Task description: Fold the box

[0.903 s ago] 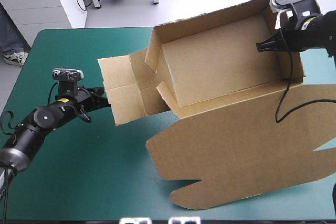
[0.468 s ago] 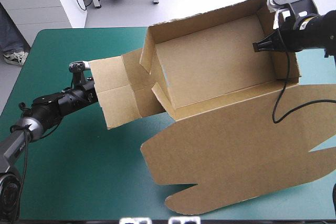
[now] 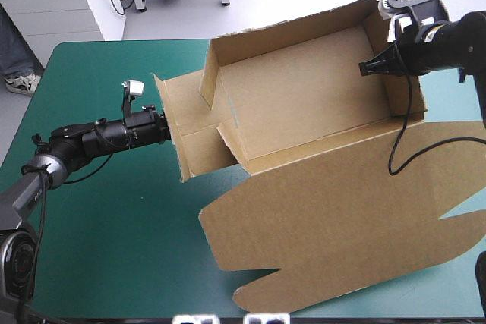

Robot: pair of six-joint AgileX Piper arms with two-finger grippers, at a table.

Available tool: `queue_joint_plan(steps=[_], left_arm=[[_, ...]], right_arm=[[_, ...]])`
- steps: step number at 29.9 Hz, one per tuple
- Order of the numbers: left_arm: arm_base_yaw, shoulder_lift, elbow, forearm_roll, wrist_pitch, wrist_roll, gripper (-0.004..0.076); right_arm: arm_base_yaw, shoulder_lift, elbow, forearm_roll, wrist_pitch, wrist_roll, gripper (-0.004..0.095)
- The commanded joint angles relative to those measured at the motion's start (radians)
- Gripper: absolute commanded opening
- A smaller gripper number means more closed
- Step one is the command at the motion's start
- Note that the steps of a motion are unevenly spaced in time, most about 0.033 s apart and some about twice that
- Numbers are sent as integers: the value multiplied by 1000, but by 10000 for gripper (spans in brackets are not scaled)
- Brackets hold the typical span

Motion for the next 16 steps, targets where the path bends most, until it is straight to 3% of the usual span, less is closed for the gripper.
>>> queue_joint_plan(steps=[1,16], left_arm=[[-12,-36,-63,-155,135,-45,6],[-154,-107,-155,-155,130,-64,6]], right_arm=[[-8,-4,-28,36,-14,1,-20],[-6,66,-28,39,-73,-10,-18]])
